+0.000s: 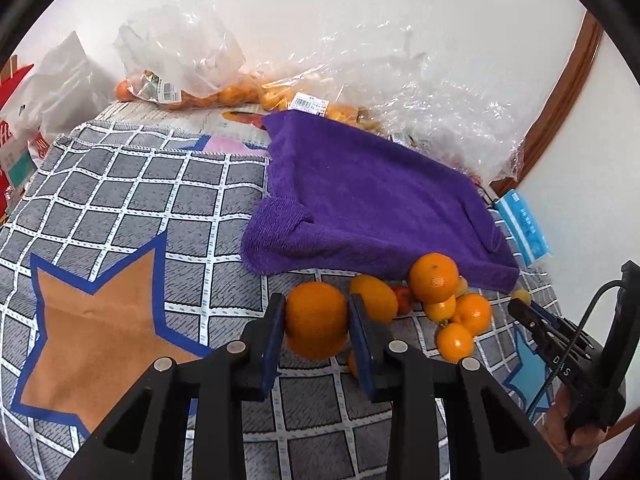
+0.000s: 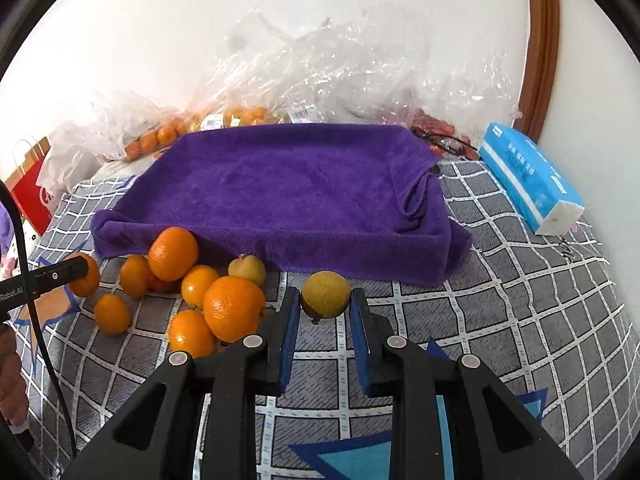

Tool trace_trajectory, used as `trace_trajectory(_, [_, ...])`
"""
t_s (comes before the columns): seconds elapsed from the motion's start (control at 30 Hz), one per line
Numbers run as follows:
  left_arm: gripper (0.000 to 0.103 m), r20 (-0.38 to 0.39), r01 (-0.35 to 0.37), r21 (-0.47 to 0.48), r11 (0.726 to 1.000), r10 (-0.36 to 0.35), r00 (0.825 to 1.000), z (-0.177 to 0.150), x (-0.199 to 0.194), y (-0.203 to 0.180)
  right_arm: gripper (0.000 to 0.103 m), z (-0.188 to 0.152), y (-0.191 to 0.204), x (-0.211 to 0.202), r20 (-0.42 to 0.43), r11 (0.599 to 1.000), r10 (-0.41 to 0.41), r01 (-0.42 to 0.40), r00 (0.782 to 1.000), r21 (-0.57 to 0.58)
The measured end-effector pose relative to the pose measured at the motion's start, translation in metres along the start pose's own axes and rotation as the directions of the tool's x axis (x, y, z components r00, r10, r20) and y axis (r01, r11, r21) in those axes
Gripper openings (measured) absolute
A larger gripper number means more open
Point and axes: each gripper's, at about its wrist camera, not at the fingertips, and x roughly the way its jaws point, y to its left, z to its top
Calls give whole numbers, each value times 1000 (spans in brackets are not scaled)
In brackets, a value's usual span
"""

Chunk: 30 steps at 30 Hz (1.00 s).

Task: Organize fruits
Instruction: 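Lift both held fruits and carry them over the purple towel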

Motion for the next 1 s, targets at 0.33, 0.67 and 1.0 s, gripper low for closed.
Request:
trace_trajectory(0.33, [30, 25, 18, 21, 1000, -19, 1000, 8, -15, -10, 25, 7, 9, -16, 39, 1000, 3, -3, 999, -6])
trace_trajectory(0.67, [30, 84, 30, 23, 999, -32, 996, 48, -11, -30, 25, 40, 5, -17, 110, 1000, 2, -2, 994, -4])
trace_trajectory(1.0, [30, 90, 65, 19, 998, -67, 994, 78, 21, -52, 25, 74, -3, 8, 134, 999, 13, -17, 991, 30])
